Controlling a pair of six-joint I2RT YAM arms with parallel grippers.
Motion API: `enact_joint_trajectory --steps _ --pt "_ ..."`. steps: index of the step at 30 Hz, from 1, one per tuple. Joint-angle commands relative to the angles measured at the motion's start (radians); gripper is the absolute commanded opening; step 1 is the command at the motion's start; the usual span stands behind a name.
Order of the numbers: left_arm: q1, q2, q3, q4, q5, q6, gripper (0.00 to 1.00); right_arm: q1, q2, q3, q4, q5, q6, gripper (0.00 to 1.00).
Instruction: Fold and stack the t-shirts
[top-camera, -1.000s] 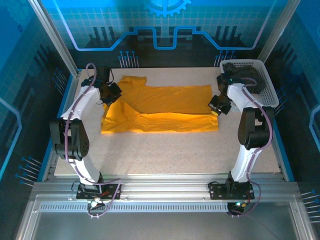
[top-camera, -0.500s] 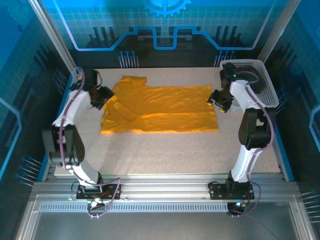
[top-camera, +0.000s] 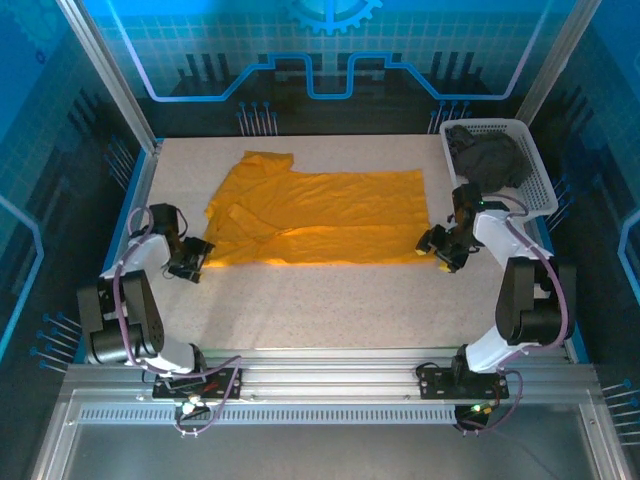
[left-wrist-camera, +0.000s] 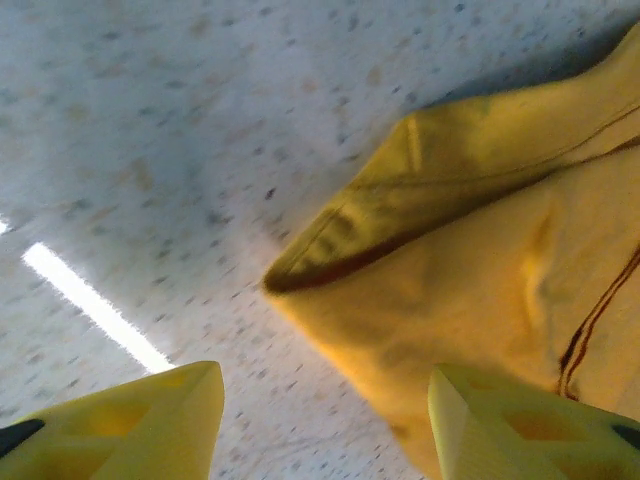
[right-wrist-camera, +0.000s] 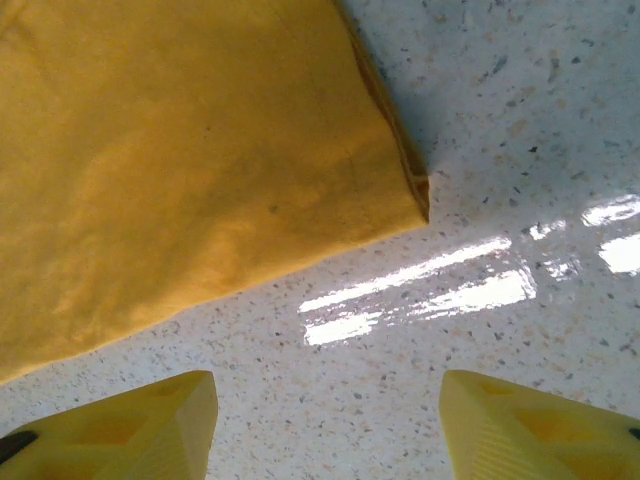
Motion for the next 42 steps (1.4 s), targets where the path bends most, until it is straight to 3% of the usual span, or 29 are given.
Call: enact_joint_trajectory --steps 1,10,14,20,32,42 --pt "0.006 0.058 0.024 0.093 0.024 -0.019 0.52 -0.016 0.042 -0.004 0.099 -0.046 0.02 0.61" --pt "0.008 0.152 0.077 0.13 -0.018 0.004 0.21 -0.005 0.164 0.046 0.08 0.043 0.066 0.47" --pt "0.009 0.163 0.108 0.094 -0.056 0.036 0.0 0.008 0.235 0.099 0.063 0.091 0.079 0.35" --pt "0.017 0.115 0.136 0.008 -0.123 0.081 0.0 0.052 0.292 0.179 -0.019 0.218 0.072 0.0" --pt "0.017 -0.079 0.058 -0.204 -0.231 0.146 0.0 0.059 0.044 0.005 -0.09 0.338 0.076 0.0" --pt "0.015 -0.24 -0.12 -0.278 -0.229 0.083 0.02 0.055 -0.047 -0.112 -0.131 0.299 0.102 0.0"
